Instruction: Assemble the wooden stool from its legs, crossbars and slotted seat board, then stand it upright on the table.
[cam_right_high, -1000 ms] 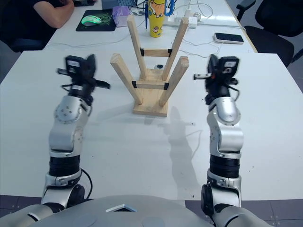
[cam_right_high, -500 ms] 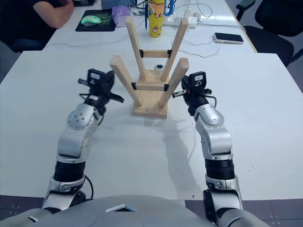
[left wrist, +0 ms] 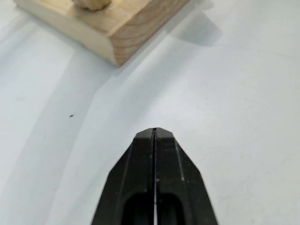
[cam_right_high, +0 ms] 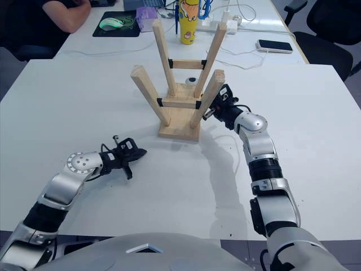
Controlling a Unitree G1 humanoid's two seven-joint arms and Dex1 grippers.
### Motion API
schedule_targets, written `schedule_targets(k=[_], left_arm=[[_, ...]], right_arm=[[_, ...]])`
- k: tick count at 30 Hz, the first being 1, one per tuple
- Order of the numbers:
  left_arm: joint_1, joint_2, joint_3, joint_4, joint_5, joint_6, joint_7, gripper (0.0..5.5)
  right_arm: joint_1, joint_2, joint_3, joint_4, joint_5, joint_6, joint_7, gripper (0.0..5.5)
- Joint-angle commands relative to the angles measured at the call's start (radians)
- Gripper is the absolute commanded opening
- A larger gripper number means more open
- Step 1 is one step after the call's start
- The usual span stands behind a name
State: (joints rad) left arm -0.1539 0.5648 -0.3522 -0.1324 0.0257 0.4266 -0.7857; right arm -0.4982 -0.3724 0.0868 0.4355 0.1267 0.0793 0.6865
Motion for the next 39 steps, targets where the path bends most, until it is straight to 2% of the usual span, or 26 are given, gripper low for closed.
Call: schedule_targets(k=[1,8,13,17,23,27,30,32,36,39], left_arm=[[-0.091,-0.080,-0.044,0.149,0.056,-0.022,0.052,0.00],[-0.149,-0.138,0.016,0.294,0.079,-0.076,0.175,0.00],[-0.151,-0.141,0.039,0.349,0.075,-0.104,0.196,0.00],[-0.143,-0.154,0.054,0.350,0.071,-0.104,0.209,0.00],[-0.103,-0.164,0.080,0.325,0.068,-0.090,0.238,0.00],[-0.083,-0.167,0.088,0.300,0.066,-0.074,0.248,0.00],[-0.074,-0.165,0.099,0.294,0.065,-0.070,0.253,0.00],[-0.066,-0.164,0.107,0.287,0.063,-0.064,0.260,0.00],[-0.037,-0.177,0.101,0.233,0.057,-0.029,0.264,0.00],[-0.026,-0.198,0.071,0.197,0.058,0.005,0.260,0.00]], right_arm=[[0.027,0.002,0.068,-0.051,-0.013,-0.002,0.097,0.02],[0.067,0.063,0.164,-0.159,-0.030,0.008,0.122,0.02],[0.093,0.086,0.182,-0.206,-0.020,0.039,0.123,0.02],[0.119,0.116,0.193,-0.253,-0.053,0.061,0.054,0.02],[0.310,0.067,0.143,-0.451,-0.004,0.147,0.020,0.02],[0.429,-0.019,0.038,-0.469,0.025,0.193,0.008,0.02],[0.421,-0.082,-0.037,-0.402,0.015,0.182,-0.003,0.02],[0.344,-0.118,-0.060,-0.270,-0.043,0.140,-0.056,0.02],[0.155,-0.112,-0.045,0.018,-0.150,0.052,-0.192,0.02],[0.087,-0.094,-0.024,0.152,-0.200,-0.010,-0.242,0.02]])
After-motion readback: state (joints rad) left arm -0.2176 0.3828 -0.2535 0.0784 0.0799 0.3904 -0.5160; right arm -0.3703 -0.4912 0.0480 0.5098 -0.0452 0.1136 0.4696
